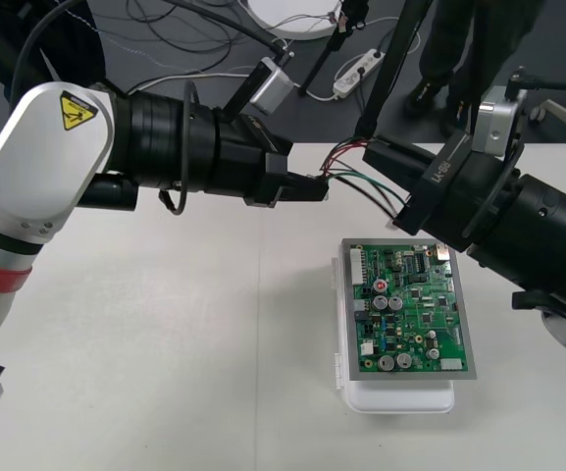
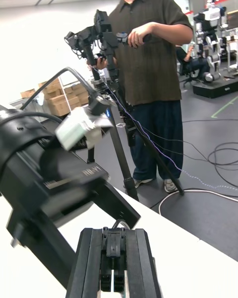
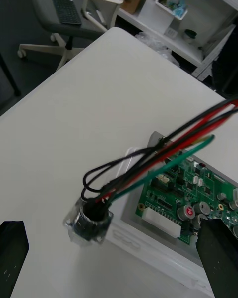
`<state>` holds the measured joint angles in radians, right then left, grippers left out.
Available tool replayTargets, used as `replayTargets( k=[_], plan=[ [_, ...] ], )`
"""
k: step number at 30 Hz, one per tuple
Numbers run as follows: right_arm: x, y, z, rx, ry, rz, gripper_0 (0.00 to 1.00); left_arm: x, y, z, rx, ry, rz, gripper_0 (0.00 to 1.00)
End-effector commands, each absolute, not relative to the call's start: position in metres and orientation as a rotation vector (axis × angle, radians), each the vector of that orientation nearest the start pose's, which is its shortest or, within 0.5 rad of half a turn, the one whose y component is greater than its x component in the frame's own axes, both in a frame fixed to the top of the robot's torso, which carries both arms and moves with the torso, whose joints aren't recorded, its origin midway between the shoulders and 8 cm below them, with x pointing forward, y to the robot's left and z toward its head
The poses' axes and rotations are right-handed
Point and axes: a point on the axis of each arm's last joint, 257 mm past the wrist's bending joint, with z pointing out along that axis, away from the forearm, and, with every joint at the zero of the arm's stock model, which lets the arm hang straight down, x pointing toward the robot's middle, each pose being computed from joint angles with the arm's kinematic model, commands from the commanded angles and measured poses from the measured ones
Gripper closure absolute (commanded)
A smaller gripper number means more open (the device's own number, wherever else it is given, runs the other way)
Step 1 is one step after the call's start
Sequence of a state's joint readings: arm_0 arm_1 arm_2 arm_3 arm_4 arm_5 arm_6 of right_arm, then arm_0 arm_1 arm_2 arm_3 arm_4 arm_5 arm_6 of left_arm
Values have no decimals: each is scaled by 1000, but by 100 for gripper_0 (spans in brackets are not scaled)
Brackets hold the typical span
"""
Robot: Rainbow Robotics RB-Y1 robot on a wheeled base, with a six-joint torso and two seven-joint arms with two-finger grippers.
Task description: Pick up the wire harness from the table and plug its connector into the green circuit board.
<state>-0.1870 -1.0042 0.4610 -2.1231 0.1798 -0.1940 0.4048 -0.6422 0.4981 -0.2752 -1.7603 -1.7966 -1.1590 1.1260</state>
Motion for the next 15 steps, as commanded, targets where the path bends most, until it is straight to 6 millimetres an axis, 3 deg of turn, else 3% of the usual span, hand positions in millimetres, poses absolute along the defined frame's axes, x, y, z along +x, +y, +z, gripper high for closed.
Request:
replayTargets(
  k=[1, 9, 15],
  plan=[
    [426, -101, 0, -726, 1238, 749, 100, 457, -11, -64, 1256, 1579, -755, 0],
    [432, -136, 19, -786, 1157, 739, 100, 431, 3, -63, 1268, 1472, -874, 0],
    [427, -175, 36, -809, 1077, 741, 100, 407, 23, -63, 1292, 1388, -925, 0]
  ],
)
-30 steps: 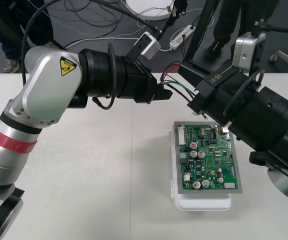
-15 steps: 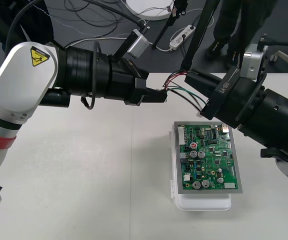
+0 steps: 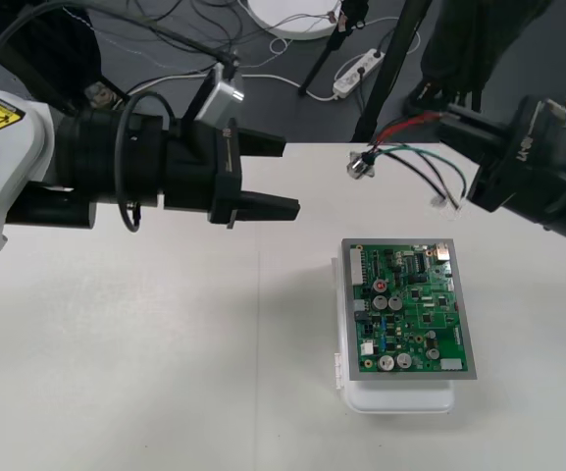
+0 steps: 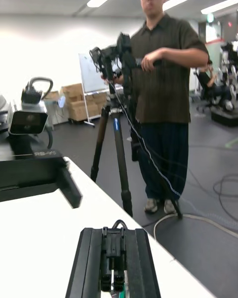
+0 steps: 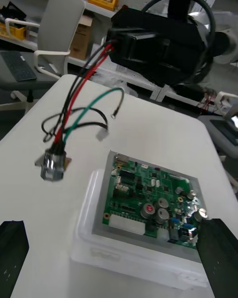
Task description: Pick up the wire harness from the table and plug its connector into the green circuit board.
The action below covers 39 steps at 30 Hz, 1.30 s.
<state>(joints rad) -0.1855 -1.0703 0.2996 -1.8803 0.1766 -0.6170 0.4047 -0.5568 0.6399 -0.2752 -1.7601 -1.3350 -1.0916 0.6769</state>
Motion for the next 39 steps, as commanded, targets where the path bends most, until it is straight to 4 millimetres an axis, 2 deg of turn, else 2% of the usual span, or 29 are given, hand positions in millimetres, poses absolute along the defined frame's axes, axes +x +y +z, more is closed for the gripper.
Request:
replayTargets(
  k=[1, 7, 11, 15, 21, 30, 39],
  plan=[
    [425, -183, 37, -814, 1066, 742, 100, 402, 28, -62, 1296, 1372, -931, 0],
    [407, -216, 37, -866, 1022, 755, 100, 382, 47, -55, 1293, 1298, -944, 0],
    [393, -222, 34, -935, 986, 774, 100, 373, 55, -51, 1281, 1237, -933, 0],
    [377, -220, 31, -979, 955, 818, 100, 368, 59, -48, 1276, 1189, -925, 0],
    [345, -191, 30, -1100, 890, 866, 100, 363, 56, -37, 1308, 1101, -904, 0],
    [305, -154, 31, -1217, 828, 936, 100, 348, 35, -5, 1331, 1011, -992, 0],
    [291, -119, 37, -1255, 850, 946, 100, 344, 24, 6, 1344, 977, -1007, 0]
  ],
)
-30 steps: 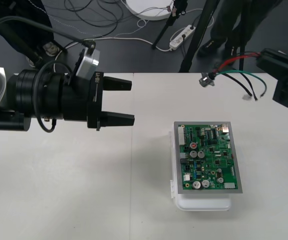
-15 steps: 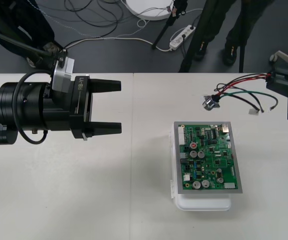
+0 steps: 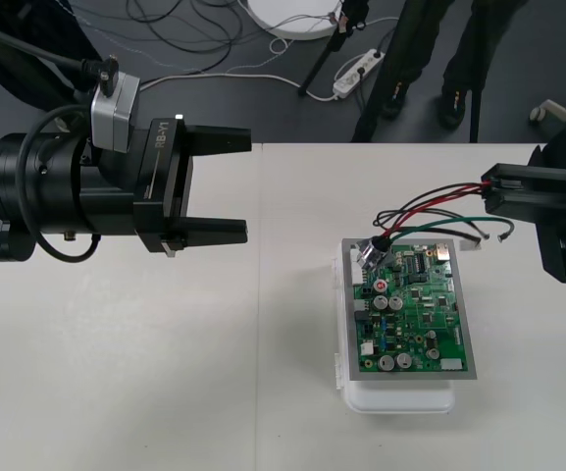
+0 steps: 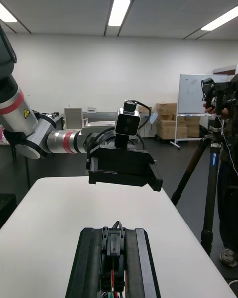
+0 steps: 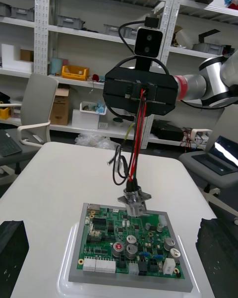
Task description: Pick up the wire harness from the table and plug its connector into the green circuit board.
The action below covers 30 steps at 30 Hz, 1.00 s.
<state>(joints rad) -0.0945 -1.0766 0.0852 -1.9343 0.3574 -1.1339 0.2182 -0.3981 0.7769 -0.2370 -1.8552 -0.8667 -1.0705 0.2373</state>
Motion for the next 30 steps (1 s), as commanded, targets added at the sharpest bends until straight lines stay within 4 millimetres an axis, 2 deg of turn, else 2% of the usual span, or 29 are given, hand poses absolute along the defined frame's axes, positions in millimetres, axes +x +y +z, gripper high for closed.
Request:
replayTargets(
  k=[1, 12, 21, 30],
  plan=[
    [291, -116, 36, -1257, 850, 942, 100, 344, 22, 6, 1343, 978, -1011, 0],
    [284, -74, 36, -1165, 841, 966, 100, 344, -5, 5, 1343, 1005, -1052, 0],
    [283, -58, 24, -1176, 811, 933, 100, 337, -21, 12, 1410, 972, -1040, 0],
    [280, -47, 20, -1161, 792, 948, 100, 326, -26, 23, 1443, 929, -1031, 0]
  ],
)
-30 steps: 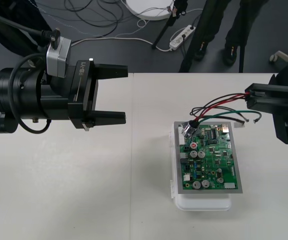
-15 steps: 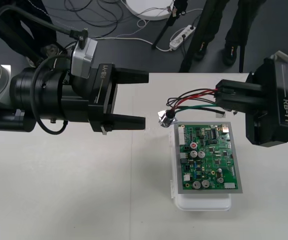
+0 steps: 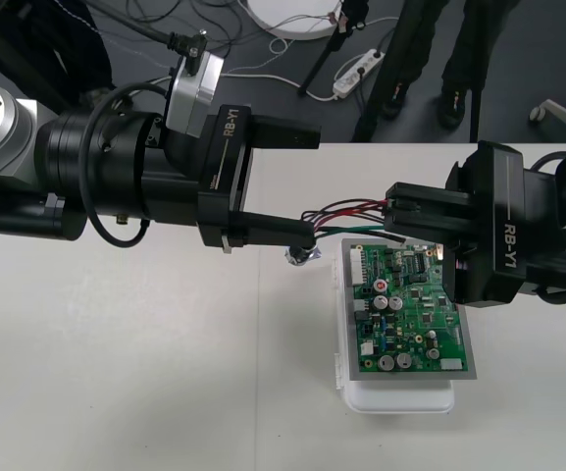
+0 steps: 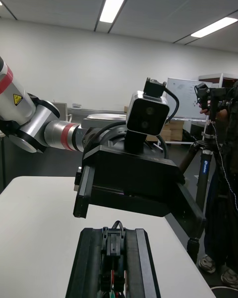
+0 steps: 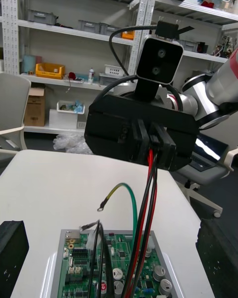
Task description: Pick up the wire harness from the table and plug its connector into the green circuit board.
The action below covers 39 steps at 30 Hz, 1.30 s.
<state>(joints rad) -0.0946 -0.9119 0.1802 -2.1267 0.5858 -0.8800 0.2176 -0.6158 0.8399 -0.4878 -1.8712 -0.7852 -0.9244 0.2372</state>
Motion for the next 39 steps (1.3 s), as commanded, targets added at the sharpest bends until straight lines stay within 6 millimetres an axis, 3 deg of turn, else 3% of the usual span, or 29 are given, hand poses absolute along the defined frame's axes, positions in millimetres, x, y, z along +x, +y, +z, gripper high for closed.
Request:
replayTargets(
  k=[1, 9, 39],
  plan=[
    [280, -47, 20, -1160, 792, 947, 100, 326, -26, 24, 1444, 928, -1029, 0],
    [282, -37, 20, -1156, 768, 925, 100, 311, -25, 21, 1486, 916, -1031, 0],
    [283, -15, 28, -1098, 732, 951, 100, 303, -27, 20, 1569, 857, -948, 0]
  ],
)
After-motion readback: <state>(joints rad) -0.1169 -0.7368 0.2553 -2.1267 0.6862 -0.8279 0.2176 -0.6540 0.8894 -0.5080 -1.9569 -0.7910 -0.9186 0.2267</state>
